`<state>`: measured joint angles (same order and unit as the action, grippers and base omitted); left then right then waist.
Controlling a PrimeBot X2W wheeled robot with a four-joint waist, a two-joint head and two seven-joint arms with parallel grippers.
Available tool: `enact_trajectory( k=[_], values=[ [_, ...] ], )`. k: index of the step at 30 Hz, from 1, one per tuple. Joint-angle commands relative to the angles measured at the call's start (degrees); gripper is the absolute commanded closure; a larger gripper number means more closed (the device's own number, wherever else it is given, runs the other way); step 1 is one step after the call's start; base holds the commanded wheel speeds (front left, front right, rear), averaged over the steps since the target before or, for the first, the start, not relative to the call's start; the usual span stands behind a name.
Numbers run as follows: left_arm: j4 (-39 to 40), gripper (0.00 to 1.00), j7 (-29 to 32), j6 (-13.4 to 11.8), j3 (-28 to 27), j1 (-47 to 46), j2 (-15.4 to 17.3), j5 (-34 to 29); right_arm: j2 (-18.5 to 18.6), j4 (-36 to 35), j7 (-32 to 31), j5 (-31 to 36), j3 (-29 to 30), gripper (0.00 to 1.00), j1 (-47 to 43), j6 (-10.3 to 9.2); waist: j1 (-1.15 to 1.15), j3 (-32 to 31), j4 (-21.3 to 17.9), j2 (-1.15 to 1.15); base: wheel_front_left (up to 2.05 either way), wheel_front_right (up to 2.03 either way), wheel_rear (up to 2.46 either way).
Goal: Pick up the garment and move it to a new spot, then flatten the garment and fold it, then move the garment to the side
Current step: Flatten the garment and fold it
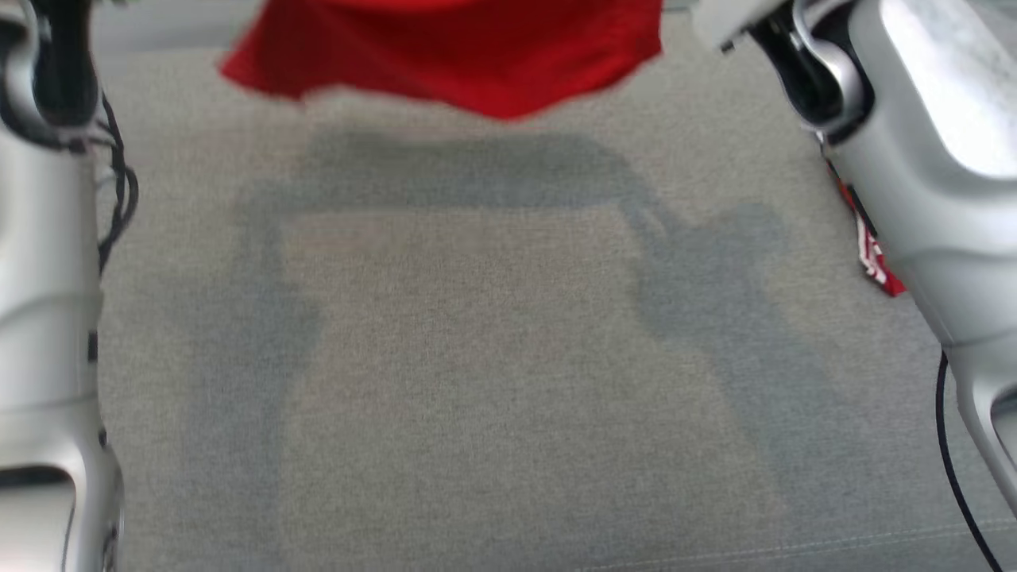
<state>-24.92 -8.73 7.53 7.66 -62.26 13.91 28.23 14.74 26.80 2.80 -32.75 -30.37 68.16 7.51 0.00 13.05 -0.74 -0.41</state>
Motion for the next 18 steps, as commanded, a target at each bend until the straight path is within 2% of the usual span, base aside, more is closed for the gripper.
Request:
enact_trajectory(
  k=[1,6,10,13,18],
  values=[
    [-3.0,1.00,-2.8,-0.1,0.6,-4.2,-1.1,-0.4,-1.2,5.8,4.9,2.7,-1.2,1.00,4.4,-0.04,0.00,8.1,3.5,0.41,0.00,0.00,0.00],
    [-8.9,1.00,-5.9,-0.1,3.9,-4.9,-3.4,1.7,-3.4,17.4,11.1,3.9,-5.6,1.00,7.2,-0.05,0.00,13.7,6.8,0.41,0.00,0.00,0.00],
    [-10.8,1.00,-6.4,-0.1,5.7,-2.2,-4.2,3.8,-3.1,20.7,12.0,3.0,-9.4,1.00,5.4,-0.05,0.00,15.9,8.1,0.41,0.00,0.00,0.00],
    [-8.6,1.00,-6.5,-0.1,6.1,0.7,-3.7,5.7,-1.8,20.7,12.4,1.3,-12.9,1.00,3.7,-0.05,0.00,17.0,8.5,0.41,0.00,0.00,0.00],
    [-1.9,1.00,-6.5,-0.1,5.6,7.4,-2.5,6.8,1.7,14.2,12.4,-1.2,-15.0,1.00,-0.1,-0.05,0.00,17.0,8.2,0.41,0.00,0.00,0.00]
  ],
)
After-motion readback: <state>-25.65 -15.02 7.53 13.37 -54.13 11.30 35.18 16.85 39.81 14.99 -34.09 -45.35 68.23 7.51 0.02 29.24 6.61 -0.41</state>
